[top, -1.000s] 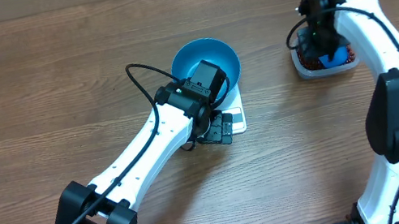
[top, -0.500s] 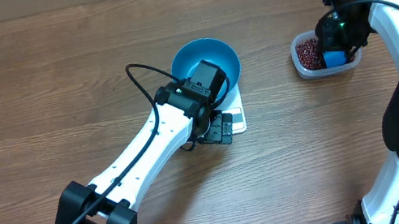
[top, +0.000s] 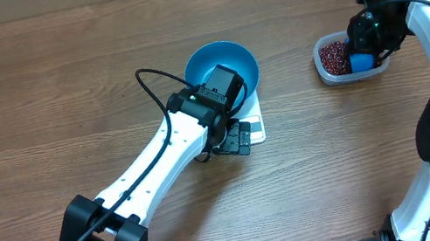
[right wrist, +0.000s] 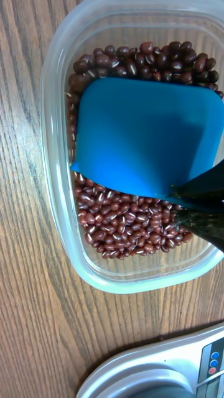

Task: Scoop item into bowl and weigh 150g on scale

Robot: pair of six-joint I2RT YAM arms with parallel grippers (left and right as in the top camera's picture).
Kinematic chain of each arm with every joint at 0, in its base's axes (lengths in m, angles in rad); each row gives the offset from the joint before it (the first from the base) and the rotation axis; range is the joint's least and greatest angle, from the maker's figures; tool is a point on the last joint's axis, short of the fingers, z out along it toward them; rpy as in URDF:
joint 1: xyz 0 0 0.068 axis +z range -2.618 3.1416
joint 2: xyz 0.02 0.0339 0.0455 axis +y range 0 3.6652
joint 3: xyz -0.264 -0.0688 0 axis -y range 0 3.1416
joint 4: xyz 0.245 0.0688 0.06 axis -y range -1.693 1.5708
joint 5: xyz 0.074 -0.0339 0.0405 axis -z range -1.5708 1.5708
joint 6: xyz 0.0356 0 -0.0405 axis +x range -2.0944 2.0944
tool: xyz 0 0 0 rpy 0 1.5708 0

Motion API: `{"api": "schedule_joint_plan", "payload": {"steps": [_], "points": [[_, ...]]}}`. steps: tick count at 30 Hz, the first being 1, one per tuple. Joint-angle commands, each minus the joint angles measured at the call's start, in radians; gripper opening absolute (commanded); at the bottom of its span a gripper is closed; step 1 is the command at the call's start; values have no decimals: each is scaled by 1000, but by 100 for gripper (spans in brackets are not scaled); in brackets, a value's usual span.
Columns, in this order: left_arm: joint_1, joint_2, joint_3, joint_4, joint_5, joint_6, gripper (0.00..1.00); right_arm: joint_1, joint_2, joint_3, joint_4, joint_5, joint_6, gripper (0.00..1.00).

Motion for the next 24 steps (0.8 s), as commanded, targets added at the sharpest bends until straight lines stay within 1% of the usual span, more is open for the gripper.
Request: {"api": "schedule_joint_plan", "payload": {"steps": [1, 6, 16, 24], "points": [[-2, -2, -10, 1, -13, 0, 100, -8, 71, -40, -2, 51, 19, 4], [-2, -2, -10, 1, -13, 0, 100, -6, 72, -40, -10, 65, 19, 4], [-2, -2, -10, 1, -13, 0, 100, -5, 72, -41, 2, -188, 19, 4], [-2, -2, -10, 1, -13, 0, 99, -5, 73, -41, 13, -251, 23, 4]]}}
